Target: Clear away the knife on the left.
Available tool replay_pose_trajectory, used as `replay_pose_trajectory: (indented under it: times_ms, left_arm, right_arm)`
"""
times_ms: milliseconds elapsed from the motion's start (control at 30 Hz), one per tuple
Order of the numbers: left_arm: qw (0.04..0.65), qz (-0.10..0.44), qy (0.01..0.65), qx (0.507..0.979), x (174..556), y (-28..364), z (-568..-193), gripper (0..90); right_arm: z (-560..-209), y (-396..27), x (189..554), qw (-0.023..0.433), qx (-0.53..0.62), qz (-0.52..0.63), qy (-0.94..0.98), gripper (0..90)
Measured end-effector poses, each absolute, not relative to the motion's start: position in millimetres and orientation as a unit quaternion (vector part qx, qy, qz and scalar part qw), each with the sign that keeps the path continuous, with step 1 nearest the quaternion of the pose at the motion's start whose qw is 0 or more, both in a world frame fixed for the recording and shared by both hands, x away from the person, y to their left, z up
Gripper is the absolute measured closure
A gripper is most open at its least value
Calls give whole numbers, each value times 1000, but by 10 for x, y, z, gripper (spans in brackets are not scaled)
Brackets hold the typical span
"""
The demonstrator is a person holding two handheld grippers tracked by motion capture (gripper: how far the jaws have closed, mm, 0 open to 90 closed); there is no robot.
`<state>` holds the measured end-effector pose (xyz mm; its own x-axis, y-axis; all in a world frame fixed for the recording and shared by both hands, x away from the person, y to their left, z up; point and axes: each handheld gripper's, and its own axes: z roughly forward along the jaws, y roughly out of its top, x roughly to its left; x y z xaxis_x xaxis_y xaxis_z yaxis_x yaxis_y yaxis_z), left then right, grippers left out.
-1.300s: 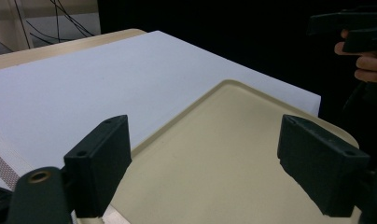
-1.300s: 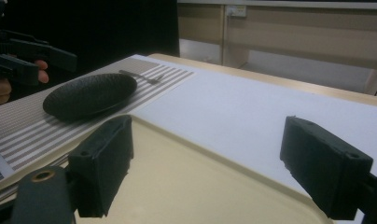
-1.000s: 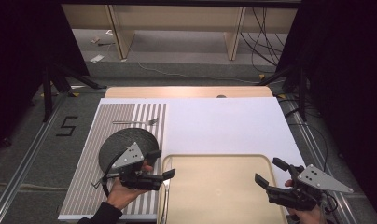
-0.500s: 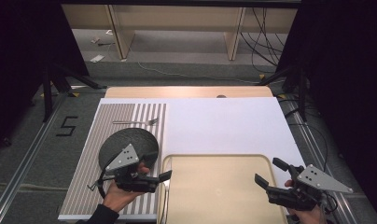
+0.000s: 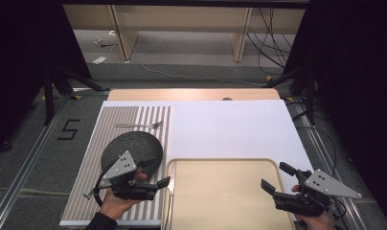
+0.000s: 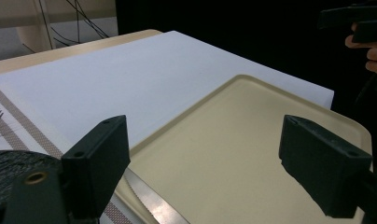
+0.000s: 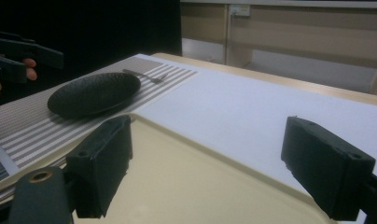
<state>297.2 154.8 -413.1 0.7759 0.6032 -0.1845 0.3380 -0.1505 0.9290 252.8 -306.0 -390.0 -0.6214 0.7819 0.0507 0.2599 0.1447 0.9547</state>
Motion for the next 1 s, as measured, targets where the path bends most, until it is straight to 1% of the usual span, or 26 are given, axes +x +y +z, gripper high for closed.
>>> replay_pose_trajectory:
  times_ms: [200, 333, 633, 1000]
  left_arm:
    - [576, 130, 327, 738, 2920, 1588, -4132, 162]
    - [582, 126, 327, 734, 2890, 1583, -4133, 162]
    - [569, 120, 320, 748, 2917, 1501, -4154, 162]
    - [576, 120, 321, 742, 2915, 1509, -4141, 162]
  right_arm:
    - [-3900, -3064, 2529, 240, 361, 546, 717, 173]
    - [-3900, -3059, 2528, 237, 362, 544, 719, 172]
    - [-3899, -3055, 2526, 235, 359, 544, 721, 169]
    - [-3899, -3056, 2530, 235, 360, 544, 721, 169]
